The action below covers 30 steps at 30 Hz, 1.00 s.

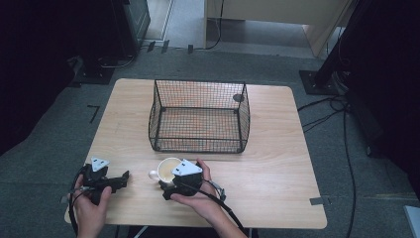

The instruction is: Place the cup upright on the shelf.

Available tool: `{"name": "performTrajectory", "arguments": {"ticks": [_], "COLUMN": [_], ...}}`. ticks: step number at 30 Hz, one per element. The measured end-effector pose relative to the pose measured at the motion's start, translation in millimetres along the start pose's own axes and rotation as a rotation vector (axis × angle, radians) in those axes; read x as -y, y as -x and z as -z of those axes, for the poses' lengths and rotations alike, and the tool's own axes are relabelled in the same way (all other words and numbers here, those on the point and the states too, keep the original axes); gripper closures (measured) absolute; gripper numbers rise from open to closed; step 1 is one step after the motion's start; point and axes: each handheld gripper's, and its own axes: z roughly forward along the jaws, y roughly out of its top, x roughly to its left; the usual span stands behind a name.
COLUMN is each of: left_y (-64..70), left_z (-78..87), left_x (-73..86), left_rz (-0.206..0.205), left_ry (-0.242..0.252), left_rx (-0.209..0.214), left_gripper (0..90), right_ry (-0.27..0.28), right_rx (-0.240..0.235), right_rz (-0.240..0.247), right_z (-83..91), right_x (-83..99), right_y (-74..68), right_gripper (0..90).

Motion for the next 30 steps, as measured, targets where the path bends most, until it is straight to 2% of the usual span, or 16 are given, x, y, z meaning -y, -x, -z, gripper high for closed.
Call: {"name": "performTrajectory", "arguments": {"ticks": [4,8,15,30], "left_y": [0.0,0.0,0.0,0.0], "left_z": [0.0,0.0,0.0,0.0], "left_x": [0.0,0.0,0.0,0.0], "left_rz": [0.000,0.000,0.000,0.000], "left_ry": [0.000,0.000,0.000,0.000], "left_rx": [0.000,0.000,0.000,0.000], "left_gripper": [0.0,0.0,0.0,0.0], "right_ry": [0.009,0.016,0.025,0.063], "right_rx": [0.012,-0.006,-0.011,-0.013], "right_rz": [0.026,0.035,0.040,0.061], "right_z": [1.4,2.1,5.2,24.0], "right_x": [-0.3,0.1,-2.2,-24.8], "right_y": [-1.1,-1.1,-1.7,0.1], "right_gripper": [9.0,9.1,9.2,9.2]}}
